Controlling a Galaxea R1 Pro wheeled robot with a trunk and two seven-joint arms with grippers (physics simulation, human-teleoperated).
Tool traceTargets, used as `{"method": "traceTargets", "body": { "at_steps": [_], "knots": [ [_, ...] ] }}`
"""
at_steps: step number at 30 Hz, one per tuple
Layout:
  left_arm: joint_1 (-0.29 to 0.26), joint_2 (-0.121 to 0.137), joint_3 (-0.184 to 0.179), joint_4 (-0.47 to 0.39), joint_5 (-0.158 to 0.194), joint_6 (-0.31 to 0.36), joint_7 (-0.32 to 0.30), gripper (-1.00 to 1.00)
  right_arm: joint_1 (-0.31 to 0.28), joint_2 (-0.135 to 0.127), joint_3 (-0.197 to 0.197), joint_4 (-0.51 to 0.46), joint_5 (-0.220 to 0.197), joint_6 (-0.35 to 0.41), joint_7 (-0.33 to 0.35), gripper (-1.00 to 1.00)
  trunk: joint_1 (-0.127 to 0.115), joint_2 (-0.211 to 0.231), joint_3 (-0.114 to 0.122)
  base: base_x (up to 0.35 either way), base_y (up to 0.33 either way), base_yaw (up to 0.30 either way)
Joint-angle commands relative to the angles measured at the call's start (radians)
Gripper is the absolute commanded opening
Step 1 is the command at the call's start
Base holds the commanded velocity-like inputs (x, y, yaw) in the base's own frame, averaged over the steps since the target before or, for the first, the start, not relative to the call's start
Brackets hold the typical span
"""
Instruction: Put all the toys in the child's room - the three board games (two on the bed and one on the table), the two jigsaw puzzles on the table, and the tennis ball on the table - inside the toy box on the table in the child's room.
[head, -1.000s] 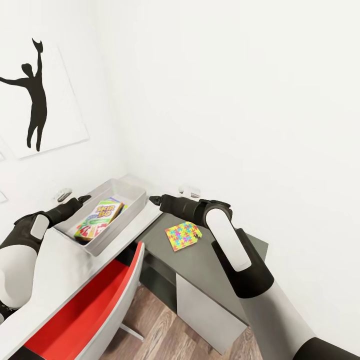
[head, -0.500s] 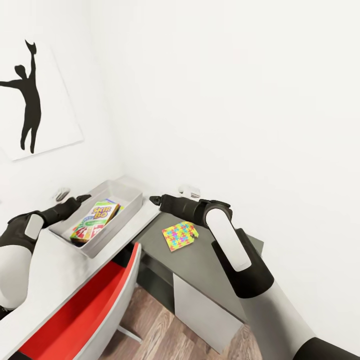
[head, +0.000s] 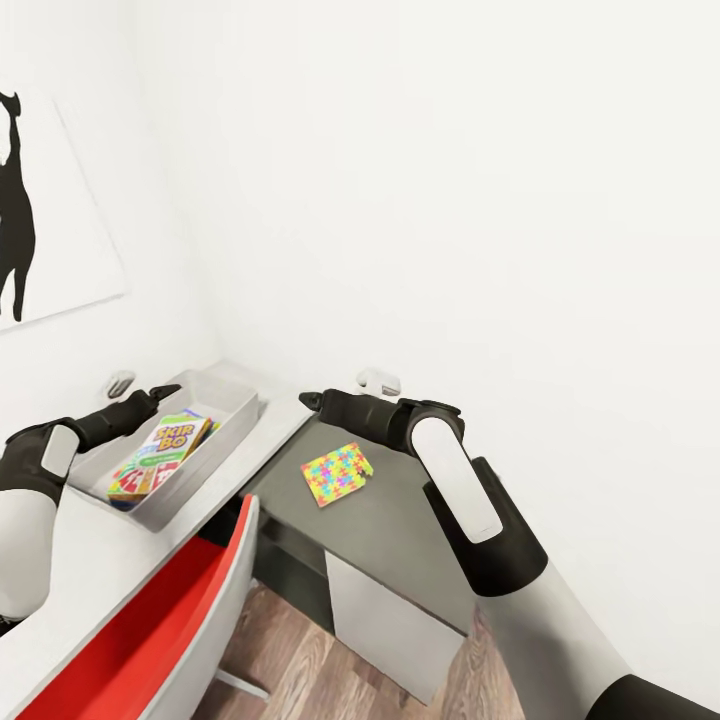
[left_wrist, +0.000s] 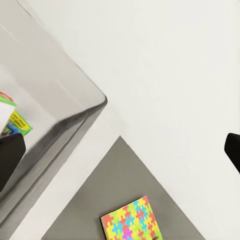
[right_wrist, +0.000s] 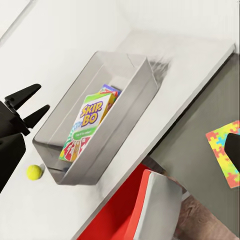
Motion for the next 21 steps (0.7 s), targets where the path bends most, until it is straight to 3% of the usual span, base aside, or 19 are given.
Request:
{"method": "traceTargets", "body": {
  "at_steps": [1, 7, 21],
  "knots": [
    [-0.001, 0.001, 0.004, 0.000, 0.003, 0.007, -0.002, 1.00, -0.001, 0.000, 0.000, -0.001, -0.009, 0.001, -0.010, 1.00, 0.001, -0.002, -0.002, -0.024, 0.045, -0.053],
    [-0.001, 0.008, 0.003, 0.000, 0.003, 0.006, -0.003, 1.00, -0.001, 0.000, 0.000, 0.000, -0.010, -0.001, -0.012, 1.00, 0.001, -0.002, -0.001, -0.117, 0.090, -0.014],
    [-0.001, 0.012, 0.003, 0.000, 0.003, 0.006, -0.002, 1.00, -0.001, 0.000, 0.000, 0.000, -0.011, 0.000, -0.012, 1.00, 0.001, -0.002, 0.016, -0.009, 0.004, 0.000]
  ]
}}
